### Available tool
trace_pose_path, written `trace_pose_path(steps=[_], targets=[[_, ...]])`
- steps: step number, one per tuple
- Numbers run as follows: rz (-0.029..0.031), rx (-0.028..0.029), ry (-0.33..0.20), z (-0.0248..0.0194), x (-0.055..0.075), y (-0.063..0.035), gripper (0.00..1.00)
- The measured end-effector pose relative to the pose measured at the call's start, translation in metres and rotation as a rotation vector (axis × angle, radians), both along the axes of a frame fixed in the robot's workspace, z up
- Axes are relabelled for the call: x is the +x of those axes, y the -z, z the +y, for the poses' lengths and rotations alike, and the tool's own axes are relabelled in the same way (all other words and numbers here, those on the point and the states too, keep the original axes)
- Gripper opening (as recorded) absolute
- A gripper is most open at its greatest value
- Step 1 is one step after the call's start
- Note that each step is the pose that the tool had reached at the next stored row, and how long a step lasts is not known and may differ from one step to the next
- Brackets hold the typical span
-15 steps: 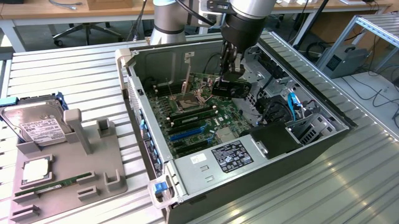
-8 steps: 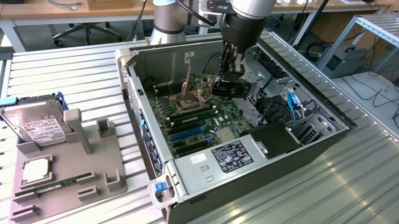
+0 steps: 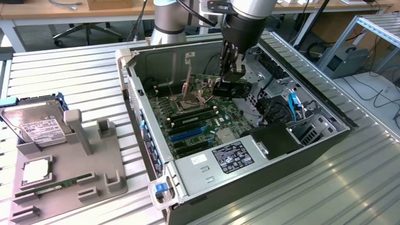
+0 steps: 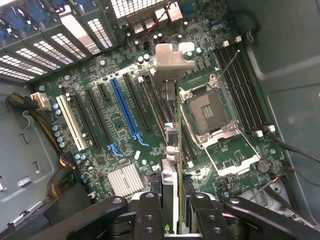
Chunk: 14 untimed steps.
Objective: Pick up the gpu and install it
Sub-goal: 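Insert the gpu into the slot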
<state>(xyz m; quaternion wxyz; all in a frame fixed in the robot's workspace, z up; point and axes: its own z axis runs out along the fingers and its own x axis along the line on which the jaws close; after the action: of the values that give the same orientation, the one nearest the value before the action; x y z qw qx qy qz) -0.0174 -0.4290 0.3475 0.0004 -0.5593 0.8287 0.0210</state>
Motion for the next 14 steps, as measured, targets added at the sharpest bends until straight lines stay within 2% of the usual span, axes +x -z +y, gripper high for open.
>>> trace_pose_path(steps=[14], targets=[[0.0000, 0.0000, -0.021, 0.0000, 0.0000, 0.0001, 0.27]])
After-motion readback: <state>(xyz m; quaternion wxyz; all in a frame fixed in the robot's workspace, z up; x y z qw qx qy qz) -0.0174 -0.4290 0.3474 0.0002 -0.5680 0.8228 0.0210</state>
